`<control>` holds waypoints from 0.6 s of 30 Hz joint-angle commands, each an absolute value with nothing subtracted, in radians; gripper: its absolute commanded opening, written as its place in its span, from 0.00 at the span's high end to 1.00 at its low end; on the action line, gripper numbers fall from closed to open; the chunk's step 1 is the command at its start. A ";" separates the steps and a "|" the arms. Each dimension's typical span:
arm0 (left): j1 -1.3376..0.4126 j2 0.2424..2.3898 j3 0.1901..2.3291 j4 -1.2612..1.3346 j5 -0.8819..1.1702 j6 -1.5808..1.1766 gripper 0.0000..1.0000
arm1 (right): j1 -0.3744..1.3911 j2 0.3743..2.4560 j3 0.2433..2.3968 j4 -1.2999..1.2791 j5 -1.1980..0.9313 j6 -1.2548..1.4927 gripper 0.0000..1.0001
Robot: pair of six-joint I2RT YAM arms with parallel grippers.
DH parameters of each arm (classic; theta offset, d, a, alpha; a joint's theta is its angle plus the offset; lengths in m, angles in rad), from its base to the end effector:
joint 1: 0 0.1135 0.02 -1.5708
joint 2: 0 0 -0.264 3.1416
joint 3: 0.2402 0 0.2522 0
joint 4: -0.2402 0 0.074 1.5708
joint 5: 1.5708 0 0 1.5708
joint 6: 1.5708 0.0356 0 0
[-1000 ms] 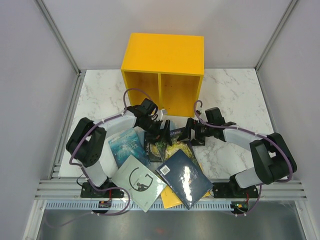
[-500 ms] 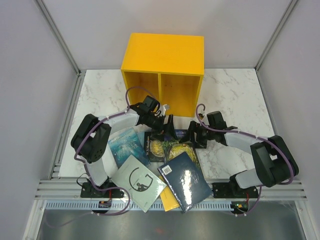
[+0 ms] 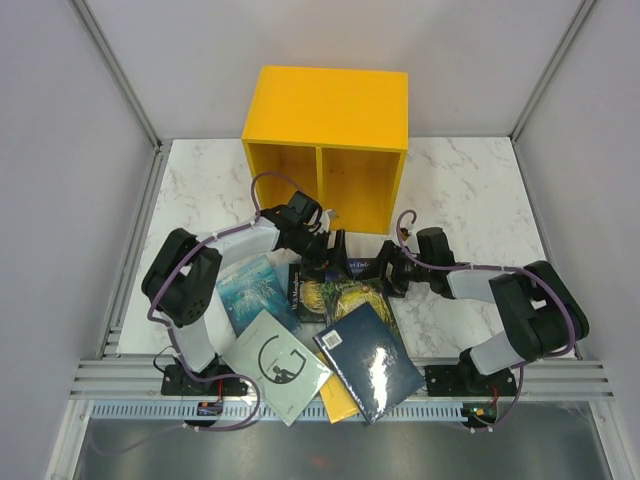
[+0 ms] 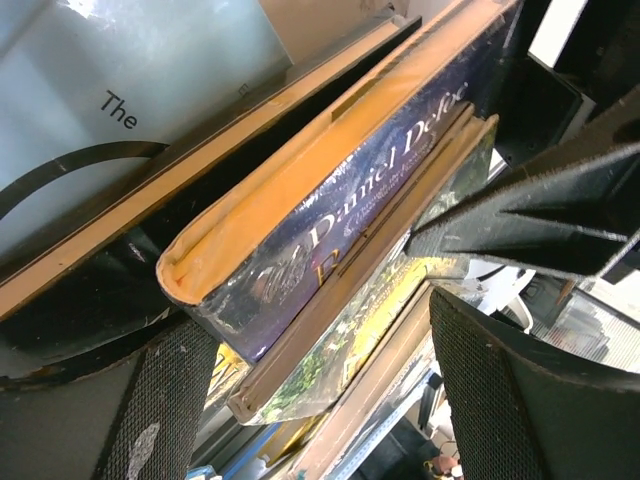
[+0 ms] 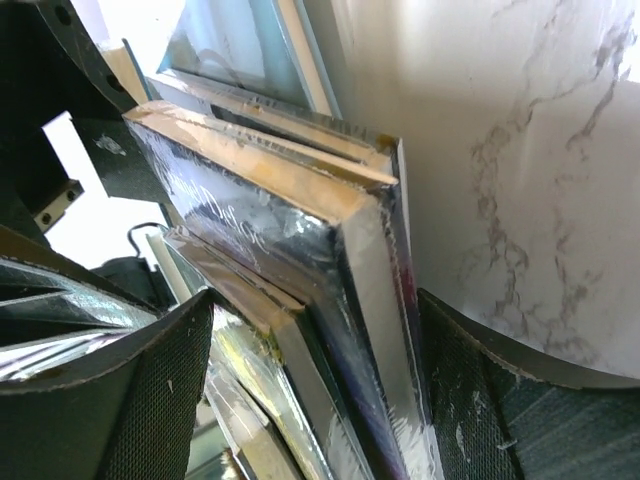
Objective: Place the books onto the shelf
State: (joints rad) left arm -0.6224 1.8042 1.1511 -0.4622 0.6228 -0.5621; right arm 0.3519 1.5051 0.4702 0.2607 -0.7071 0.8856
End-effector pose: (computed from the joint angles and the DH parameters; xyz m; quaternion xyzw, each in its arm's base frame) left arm 0.2782 -0.2252 0.1767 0.0971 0.9248 -0.3676 0.0117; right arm 0.2282 0.1084 0.1263 0.0985 0.8695 0.4710 0.1113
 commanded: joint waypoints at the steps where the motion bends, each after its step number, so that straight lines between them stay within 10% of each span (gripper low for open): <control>1: -0.621 1.835 1.080 -0.379 0.494 -0.545 0.12 | 0.377 1.558 0.474 0.432 -0.707 0.989 0.47; 5: -0.620 1.760 1.013 -0.379 0.494 -0.545 0.12 | 0.377 1.574 0.471 0.477 -0.710 1.024 0.50; 6: -0.618 1.740 0.990 0.036 0.755 -0.689 0.17 | 0.377 1.580 0.466 0.498 -0.715 1.038 0.52; 10: -0.611 1.729 0.954 0.218 0.842 -0.775 0.17 | 0.377 1.644 0.443 0.658 -0.733 1.129 0.61; 18: -0.609 1.727 0.924 0.339 0.896 -0.854 0.41 | 0.377 1.678 0.445 0.726 -0.742 1.178 0.75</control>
